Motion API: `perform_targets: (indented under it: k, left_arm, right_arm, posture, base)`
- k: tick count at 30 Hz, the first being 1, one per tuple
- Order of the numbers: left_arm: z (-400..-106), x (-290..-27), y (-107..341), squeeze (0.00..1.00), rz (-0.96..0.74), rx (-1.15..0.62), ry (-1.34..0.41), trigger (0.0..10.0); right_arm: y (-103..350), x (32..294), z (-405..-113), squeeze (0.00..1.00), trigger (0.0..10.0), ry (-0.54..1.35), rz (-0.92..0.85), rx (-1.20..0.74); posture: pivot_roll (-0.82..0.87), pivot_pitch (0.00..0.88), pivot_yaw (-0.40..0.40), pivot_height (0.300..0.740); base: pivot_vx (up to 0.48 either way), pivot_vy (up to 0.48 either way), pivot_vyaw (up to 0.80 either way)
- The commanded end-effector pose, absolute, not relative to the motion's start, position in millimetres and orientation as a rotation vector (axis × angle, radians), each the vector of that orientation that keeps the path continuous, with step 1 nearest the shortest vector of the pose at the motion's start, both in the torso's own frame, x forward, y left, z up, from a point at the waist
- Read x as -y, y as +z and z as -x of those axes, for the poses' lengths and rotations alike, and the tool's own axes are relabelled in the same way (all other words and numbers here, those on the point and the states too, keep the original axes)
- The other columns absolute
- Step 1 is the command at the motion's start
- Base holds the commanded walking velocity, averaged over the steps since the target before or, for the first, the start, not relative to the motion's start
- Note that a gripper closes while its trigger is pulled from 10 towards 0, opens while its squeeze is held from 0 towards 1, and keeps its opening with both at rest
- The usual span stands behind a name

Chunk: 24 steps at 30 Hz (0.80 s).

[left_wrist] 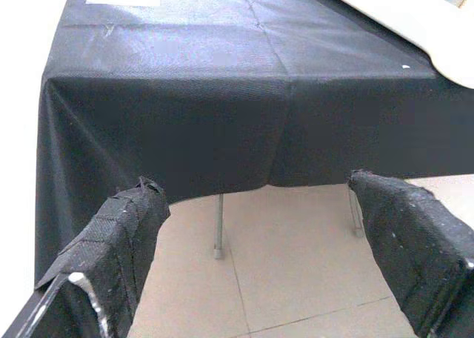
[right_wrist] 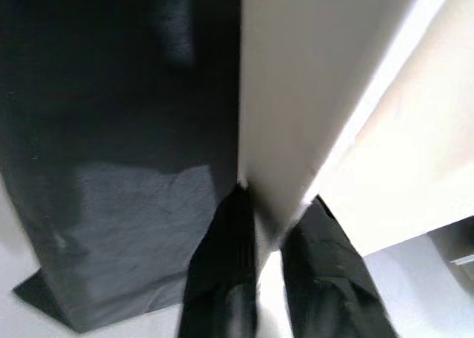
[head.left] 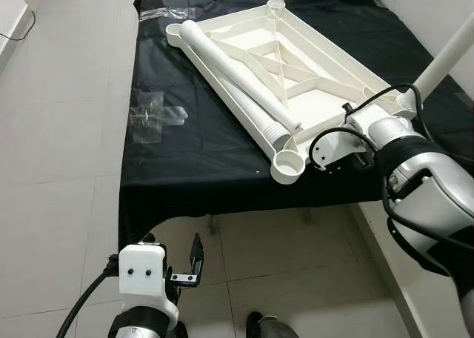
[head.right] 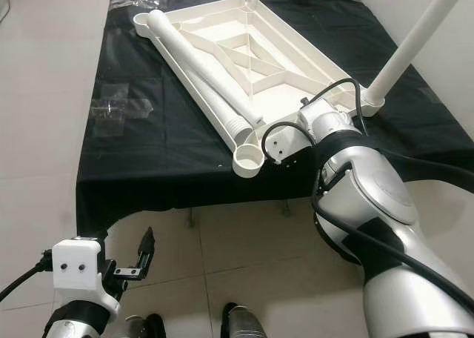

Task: Building children table

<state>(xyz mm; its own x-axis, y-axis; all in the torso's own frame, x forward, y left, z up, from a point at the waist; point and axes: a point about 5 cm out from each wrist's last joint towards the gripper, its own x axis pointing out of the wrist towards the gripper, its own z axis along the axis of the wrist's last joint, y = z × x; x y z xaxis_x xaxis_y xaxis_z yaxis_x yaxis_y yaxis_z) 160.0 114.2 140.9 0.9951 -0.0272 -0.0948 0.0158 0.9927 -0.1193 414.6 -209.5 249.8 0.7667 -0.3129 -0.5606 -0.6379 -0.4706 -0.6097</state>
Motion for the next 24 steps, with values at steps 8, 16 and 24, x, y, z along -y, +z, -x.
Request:
perform_targets:
  k: [8,16,24]
  left_arm:
    - [-156.8,-81.1,140.6,0.00,0.200,-0.117,-0.126,10.0]
    - [-161.2,-82.1,135.0,0.00,0.196,-0.120,-0.129,10.0]
    - [-163.7,-84.9,132.0,0.00,0.190,-0.116,-0.125,10.0]
  right_arm:
    - [253.0,201.3,-415.7,1.00,10.0,0.500,2.026,-0.671]
    - [288.4,194.4,-411.4,0.00,10.0,0.646,1.930,-0.679]
    - [319.3,187.2,-404.2,0.00,10.0,0.770,1.793,-0.639]
  posture:
    - [-0.07,0.234,-0.091,0.740]
    - [-0.07,0.206,-0.086,0.740]
    - [-0.08,0.185,-0.076,0.740]
  base:
    - [0.000,0.000,0.00]
    - [0.000,0.000,0.00]
    - [0.000,0.000,0.00]
